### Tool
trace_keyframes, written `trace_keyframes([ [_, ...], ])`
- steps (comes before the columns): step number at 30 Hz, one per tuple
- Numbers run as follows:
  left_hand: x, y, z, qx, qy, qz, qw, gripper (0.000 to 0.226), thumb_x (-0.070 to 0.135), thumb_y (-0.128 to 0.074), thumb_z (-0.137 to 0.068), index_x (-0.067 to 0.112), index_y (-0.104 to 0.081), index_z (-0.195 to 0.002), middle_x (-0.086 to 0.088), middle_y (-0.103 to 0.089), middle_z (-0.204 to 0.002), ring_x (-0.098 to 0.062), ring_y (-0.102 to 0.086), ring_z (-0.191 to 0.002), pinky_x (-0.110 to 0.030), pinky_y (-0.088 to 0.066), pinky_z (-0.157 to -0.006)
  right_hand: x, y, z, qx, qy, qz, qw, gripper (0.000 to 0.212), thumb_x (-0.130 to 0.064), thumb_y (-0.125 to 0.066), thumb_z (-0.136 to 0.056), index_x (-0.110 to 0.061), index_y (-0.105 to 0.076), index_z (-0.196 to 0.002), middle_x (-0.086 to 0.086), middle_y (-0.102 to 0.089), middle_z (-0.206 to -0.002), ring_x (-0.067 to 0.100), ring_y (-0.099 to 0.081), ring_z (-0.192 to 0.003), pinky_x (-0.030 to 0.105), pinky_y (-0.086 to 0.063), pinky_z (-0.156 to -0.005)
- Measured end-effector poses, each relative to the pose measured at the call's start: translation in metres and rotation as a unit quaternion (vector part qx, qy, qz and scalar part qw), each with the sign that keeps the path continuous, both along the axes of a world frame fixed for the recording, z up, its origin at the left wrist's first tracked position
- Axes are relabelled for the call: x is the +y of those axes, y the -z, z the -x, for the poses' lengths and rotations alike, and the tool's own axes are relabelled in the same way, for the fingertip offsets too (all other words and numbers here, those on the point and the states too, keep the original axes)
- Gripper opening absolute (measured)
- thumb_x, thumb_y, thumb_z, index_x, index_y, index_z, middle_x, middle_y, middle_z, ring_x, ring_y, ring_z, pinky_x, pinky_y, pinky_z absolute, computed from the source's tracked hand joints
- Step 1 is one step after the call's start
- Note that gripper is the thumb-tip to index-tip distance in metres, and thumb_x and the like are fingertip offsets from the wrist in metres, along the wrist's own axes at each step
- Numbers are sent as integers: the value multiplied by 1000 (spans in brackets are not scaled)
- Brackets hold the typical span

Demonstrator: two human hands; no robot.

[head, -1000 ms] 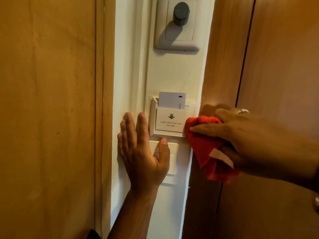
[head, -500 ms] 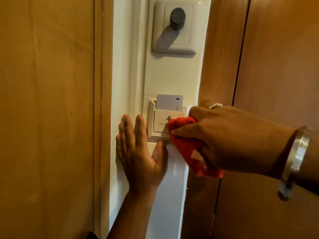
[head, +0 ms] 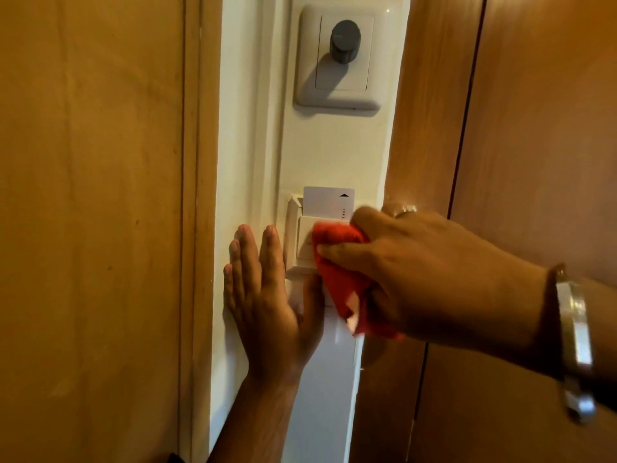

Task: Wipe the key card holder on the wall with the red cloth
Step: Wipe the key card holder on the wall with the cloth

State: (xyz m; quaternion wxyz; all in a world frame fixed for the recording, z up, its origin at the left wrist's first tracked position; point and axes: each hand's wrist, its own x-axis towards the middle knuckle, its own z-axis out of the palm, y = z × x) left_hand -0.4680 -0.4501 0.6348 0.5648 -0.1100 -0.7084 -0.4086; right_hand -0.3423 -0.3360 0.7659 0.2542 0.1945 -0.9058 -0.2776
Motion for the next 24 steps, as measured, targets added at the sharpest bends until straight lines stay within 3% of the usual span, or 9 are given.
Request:
trace_keyframes([
  [2, 0, 1, 2, 3, -14, 5, 1000, 76, 59, -40, -88, 20, -28, -152, -6, -18, -163, -23, -12, -152, -36, -4, -123, 13, 4, -2, -45, 6, 18, 999, 73, -61, -58, -71, -42, -26, -133, -5, -51, -112, 16, -45, -94, 26, -42, -74],
  [7, 1, 1, 2, 3, -21, 2, 1000, 74, 52, -43, -88, 19, -29, -152, -7, -18, -163, -23, -13, -152, -34, -3, -123, 28, -9, -5, 36, -5, 98, 995, 73, -60, -53, -73, -43, -19, -136, -3, -47, -113, 17, -43, -95, 31, -46, -76],
  [10, 0, 2, 2, 2, -21, 1, 1000, 73, 53, -42, -88, 19, -30, -151, -8, -19, -163, -23, -14, -152, -34, -3, -123, 26, 2, -4, -30, 0, 62, 998, 75, -53, -58, -77, -43, -15, -137, -6, -45, -114, 15, -43, -96, 31, -47, -79],
  [16, 1, 2, 3, 6, -26, 6, 1000, 77, 56, -46, -86, 17, -30, -151, -9, -20, -163, -25, -15, -152, -36, -6, -123, 15, -11, -3, 53, -4, 71, 996, 78, -55, -64, -69, -37, -27, -135, 1, -50, -110, 21, -45, -93, 33, -46, -74],
  [21, 1, 2, 3, 7, -28, 10, 1000, 77, 54, -50, -85, 18, -31, -151, -10, -21, -162, -26, -16, -152, -38, -6, -123, 6, -3, -7, -33, 15, 17, 999, 75, -54, -67, -68, -37, -33, -133, -1, -51, -108, 19, -46, -93, 29, -42, -73],
  [24, 0, 0, 2, 1, -18, 2, 1000, 80, 66, -35, -87, 19, -31, -151, -9, -21, -163, -25, -16, -152, -38, -6, -123, 3, -13, -10, 24, -1, 18, 1000, 68, -48, -70, -68, -36, -42, -129, 0, -53, -104, 17, -40, -83, 28, -37, -66],
])
